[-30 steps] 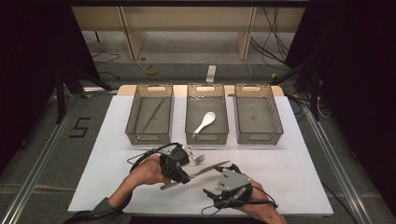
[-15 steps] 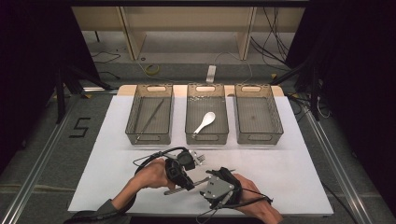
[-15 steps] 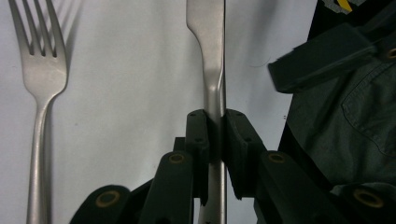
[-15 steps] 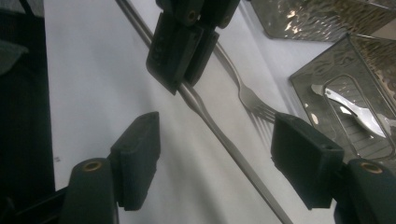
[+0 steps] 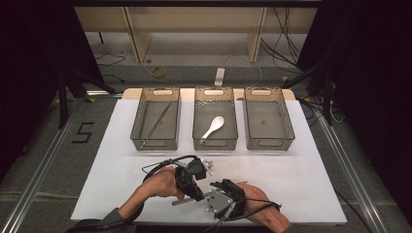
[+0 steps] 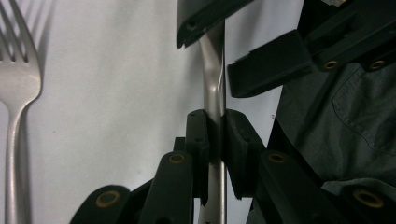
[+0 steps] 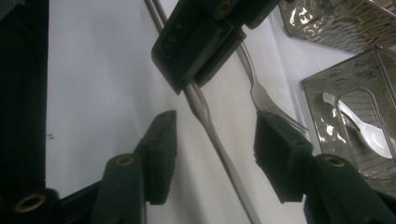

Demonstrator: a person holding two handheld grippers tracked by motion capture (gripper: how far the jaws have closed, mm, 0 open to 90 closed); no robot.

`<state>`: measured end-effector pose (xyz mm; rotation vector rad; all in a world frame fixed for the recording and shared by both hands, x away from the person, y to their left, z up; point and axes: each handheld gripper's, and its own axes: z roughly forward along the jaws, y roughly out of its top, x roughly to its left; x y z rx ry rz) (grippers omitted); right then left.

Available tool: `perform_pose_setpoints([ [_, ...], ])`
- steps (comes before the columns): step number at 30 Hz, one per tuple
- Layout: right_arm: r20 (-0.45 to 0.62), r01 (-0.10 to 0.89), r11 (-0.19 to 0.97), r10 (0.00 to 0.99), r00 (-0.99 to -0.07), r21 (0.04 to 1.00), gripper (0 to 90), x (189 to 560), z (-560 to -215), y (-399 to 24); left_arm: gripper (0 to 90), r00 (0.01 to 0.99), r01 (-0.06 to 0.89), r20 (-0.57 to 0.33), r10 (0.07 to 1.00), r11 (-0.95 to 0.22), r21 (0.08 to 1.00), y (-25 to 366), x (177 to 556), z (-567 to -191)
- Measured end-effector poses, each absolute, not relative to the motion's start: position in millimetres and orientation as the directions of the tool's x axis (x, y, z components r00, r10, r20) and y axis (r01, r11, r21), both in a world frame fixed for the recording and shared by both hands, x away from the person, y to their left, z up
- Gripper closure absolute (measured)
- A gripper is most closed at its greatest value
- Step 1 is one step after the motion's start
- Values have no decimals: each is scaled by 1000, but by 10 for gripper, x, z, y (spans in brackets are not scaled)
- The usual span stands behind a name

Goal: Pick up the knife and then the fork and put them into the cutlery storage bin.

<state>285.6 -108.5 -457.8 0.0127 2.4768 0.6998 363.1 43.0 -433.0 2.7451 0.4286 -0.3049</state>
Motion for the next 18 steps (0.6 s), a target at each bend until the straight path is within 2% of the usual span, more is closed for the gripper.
perform_pose_setpoints([
  [18,-559,-233,896,21,-829,379,726,2832,-4636,-1017,796,931,314,-280,233,-903,293,363,3587,-4318],
])
